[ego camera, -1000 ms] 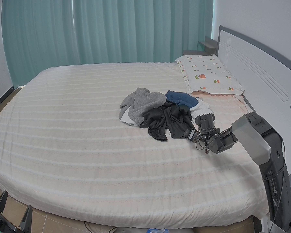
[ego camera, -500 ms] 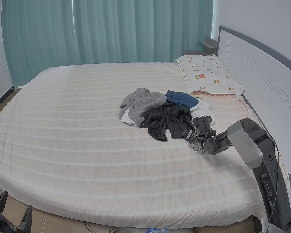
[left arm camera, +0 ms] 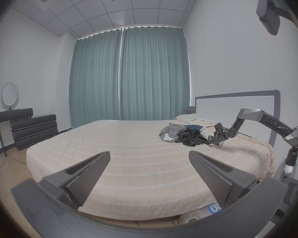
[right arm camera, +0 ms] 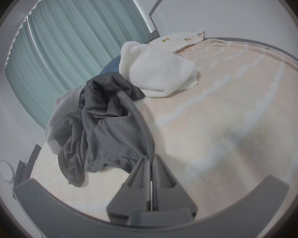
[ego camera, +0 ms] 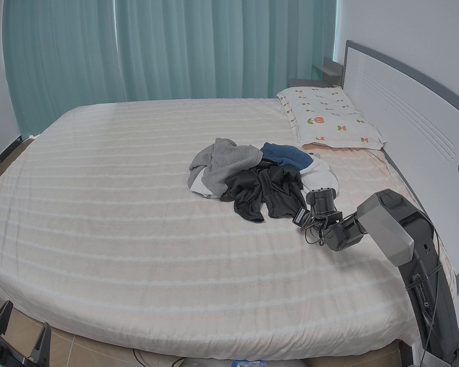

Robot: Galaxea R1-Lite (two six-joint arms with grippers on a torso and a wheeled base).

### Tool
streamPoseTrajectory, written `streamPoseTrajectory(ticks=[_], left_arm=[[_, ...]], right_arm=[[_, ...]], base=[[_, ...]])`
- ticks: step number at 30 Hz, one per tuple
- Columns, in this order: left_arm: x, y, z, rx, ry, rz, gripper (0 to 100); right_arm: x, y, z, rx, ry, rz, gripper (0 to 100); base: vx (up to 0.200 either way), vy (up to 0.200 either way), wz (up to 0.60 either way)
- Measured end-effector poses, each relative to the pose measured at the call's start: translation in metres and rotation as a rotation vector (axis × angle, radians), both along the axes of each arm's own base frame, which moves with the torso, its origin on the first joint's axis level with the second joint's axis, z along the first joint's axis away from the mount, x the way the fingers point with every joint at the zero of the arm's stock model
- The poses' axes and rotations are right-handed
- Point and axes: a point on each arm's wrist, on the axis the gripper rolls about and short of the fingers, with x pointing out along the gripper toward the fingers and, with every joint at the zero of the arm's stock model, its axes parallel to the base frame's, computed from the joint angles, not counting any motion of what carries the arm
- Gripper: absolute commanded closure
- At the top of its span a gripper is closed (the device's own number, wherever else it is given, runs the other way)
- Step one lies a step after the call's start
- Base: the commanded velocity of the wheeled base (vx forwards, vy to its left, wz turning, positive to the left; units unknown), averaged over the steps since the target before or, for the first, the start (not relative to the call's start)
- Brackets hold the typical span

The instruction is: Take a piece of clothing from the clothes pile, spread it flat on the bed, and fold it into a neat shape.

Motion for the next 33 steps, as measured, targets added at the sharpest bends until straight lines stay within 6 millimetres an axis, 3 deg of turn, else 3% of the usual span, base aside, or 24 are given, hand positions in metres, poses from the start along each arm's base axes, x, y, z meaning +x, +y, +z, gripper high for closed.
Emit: streamPoseTrajectory(ticks=[9, 23, 33], left_arm=[[0.000, 0.000, 0.000, 0.000, 0.000, 0.000, 0], [0.000, 0.000, 0.002, -0.004, -0.017, -0.001, 0], [-0.002, -0.002, 0.053, -0.027, -0.149, -0.069, 0]], right_arm=[[-0.037, -0.008, 0.015, 0.054, 0.049, 0.061, 100], [-0.152, -0.041, 0.072, 0.199, 0.065, 0.278, 100], [-0.248, -0.075, 0.133, 0.338, -0.059, 0.468, 100]], base=[[0.000, 0.000, 0.00], [0.000, 0.000, 0.00], [0.000, 0.000, 0.00]])
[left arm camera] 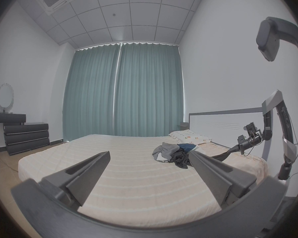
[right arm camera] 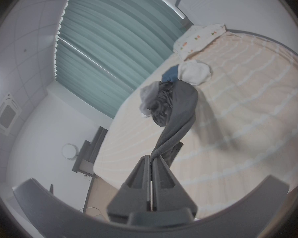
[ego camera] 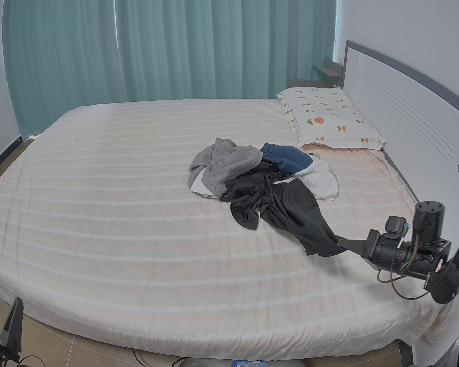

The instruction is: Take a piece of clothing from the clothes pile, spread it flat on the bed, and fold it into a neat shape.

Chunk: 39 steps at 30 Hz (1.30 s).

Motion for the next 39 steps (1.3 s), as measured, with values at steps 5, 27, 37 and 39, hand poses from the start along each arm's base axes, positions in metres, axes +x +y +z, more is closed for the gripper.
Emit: streamPoseTrajectory(ticks=[5, 27, 37, 39], left_arm=[[0.021, -0.001, 0.021, 0.010, 0.086, -0.032, 0], [0.207, -0.072, 0.026, 0.034, 0.472, -0.270, 0], [0.278, -0.152, -0.041, 0.082, 0.590, -0.310, 0], [0.290, -0.170, -0.058, 0.093, 0.604, -0.313, 0]], right_arm=[[-0.019, -0.008, 0.029, 0.062, -0.103, 0.009, 100], [-0.032, -0.012, 0.120, 0.183, -0.432, 0.045, 100], [-0.036, 0.008, 0.135, 0.196, -0.408, 0.092, 100], [-0.036, 0.014, 0.138, 0.199, -0.405, 0.100, 100]], base=[[0.000, 0.000, 0.00], [0.000, 0.000, 0.00], [0.000, 0.000, 0.00], [0.000, 0.000, 0.00]])
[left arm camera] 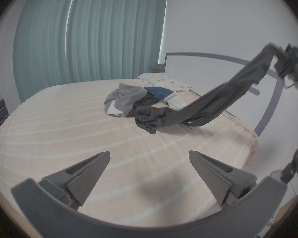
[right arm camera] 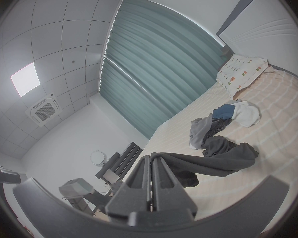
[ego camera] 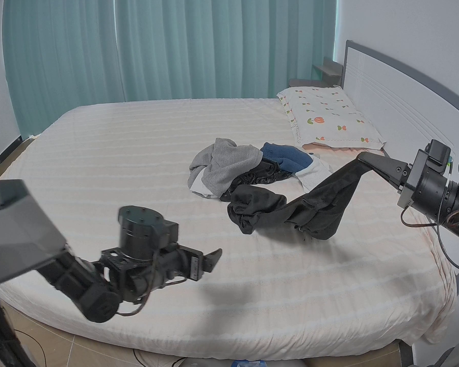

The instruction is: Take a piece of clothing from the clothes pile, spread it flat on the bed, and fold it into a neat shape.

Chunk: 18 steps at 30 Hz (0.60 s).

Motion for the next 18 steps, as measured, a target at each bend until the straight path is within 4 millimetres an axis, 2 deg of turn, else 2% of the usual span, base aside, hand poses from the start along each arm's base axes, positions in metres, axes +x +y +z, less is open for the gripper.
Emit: streamPoseTrajectory(ticks=[2, 8, 13, 18], left_arm=[[0.013, -0.019, -0.017, 0.002, 0.002, -0.005, 0], [0.041, -0.061, -0.048, -0.030, -0.023, -0.009, 0], [0.057, -0.076, -0.065, -0.047, -0.032, 0.003, 0], [0.071, -0.078, -0.077, -0.048, -0.037, 0.030, 0]], right_arm=[[0.000, 0.007, 0.005, 0.003, -0.001, 0.009, 100], [-0.007, 0.020, 0.023, 0.011, -0.011, 0.043, 100], [-0.020, 0.022, 0.039, 0.034, -0.055, 0.071, 100], [-0.027, 0.022, 0.046, 0.046, -0.080, 0.086, 100]], base=[[0.000, 0.000, 0.00], [0.000, 0.000, 0.00], [0.000, 0.000, 0.00], [0.000, 0.000, 0.00]])
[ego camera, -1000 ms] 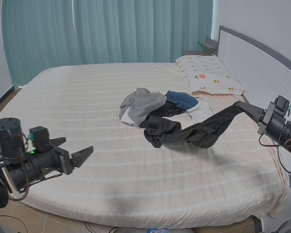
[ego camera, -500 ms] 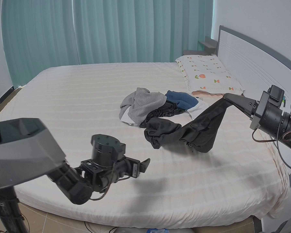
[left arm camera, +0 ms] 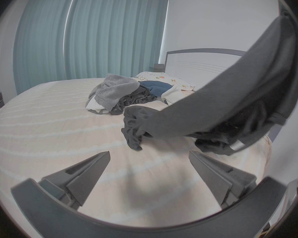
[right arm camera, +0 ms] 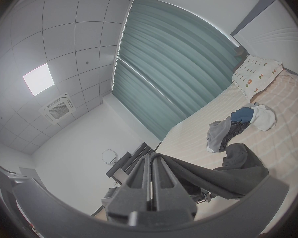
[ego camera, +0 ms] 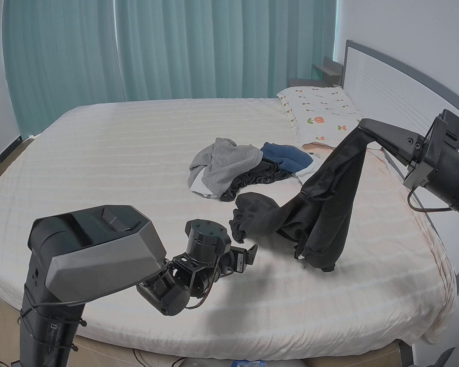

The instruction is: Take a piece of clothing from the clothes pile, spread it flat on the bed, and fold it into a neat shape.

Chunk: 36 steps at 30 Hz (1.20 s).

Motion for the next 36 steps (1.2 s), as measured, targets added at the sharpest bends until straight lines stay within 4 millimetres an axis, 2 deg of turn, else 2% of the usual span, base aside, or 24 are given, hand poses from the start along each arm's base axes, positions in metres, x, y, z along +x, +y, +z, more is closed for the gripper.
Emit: streamPoseTrajectory(ticks=[12, 19, 29, 30, 36], left_arm=[[0.041, -0.006, -0.024, -0.020, -0.042, 0.053, 0], [0.052, -0.008, -0.043, -0.020, -0.007, 0.003, 0], [0.082, -0.020, -0.044, -0.056, -0.054, 0.032, 0], [0.086, -0.021, -0.045, -0.059, -0.052, 0.038, 100], [0.100, -0.024, -0.047, -0.125, -0.034, 0.090, 100]], right_arm=[[-0.006, -0.003, 0.010, 0.019, -0.036, 0.003, 100], [-0.004, -0.003, 0.011, 0.022, -0.037, 0.001, 100], [-0.002, -0.003, 0.012, 0.023, -0.037, -0.004, 100], [-0.002, -0.003, 0.012, 0.023, -0.037, -0.005, 100], [-0.001, -0.003, 0.010, 0.022, -0.032, -0.009, 100]], base=[[0.000, 0.000, 0.00], [0.000, 0.000, 0.00], [0.000, 0.000, 0.00], [0.000, 0.000, 0.00], [0.000, 0.000, 0.00]])
